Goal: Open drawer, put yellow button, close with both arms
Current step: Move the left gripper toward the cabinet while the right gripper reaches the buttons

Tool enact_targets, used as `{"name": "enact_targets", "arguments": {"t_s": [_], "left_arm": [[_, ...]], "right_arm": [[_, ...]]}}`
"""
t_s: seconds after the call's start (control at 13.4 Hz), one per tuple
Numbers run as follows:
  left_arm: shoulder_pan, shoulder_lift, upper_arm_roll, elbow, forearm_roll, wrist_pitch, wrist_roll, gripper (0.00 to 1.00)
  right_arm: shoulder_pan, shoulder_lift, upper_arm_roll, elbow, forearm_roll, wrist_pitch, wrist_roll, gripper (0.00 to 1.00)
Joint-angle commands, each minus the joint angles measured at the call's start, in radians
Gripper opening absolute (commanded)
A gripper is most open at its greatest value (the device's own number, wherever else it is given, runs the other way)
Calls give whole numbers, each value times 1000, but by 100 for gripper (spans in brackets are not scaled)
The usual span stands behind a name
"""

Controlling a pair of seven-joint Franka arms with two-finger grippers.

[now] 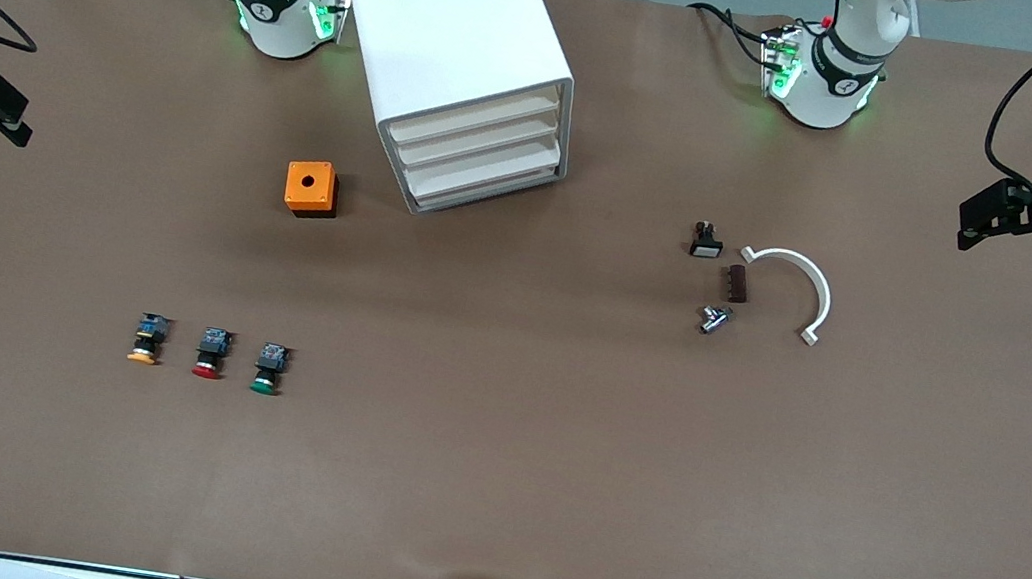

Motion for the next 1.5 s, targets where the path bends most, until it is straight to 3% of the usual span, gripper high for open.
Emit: {"name": "enact_targets", "arguments": {"t_s": [0.0, 0.45, 0.9, 1.12, 1.42], "left_arm": [[14, 19, -3, 38, -10, -25, 22, 100], [-9, 229, -12, 185, 45, -25, 19, 100], [-54, 488, -15, 226, 37, 76, -43, 100], [-129, 586, -14, 260, 39, 102, -308, 100], [-255, 660, -17, 259, 34, 110, -914, 100]], "right_arm": [[7, -14, -9, -9, 9, -5, -10, 100], [7, -6, -8, -2, 7, 12, -10, 100], [-3, 69, -3, 1, 10, 73, -18, 100], [7, 142, -3, 1, 10, 95, -19, 100], [3, 280, -5, 1, 12, 145, -7, 100]]}}
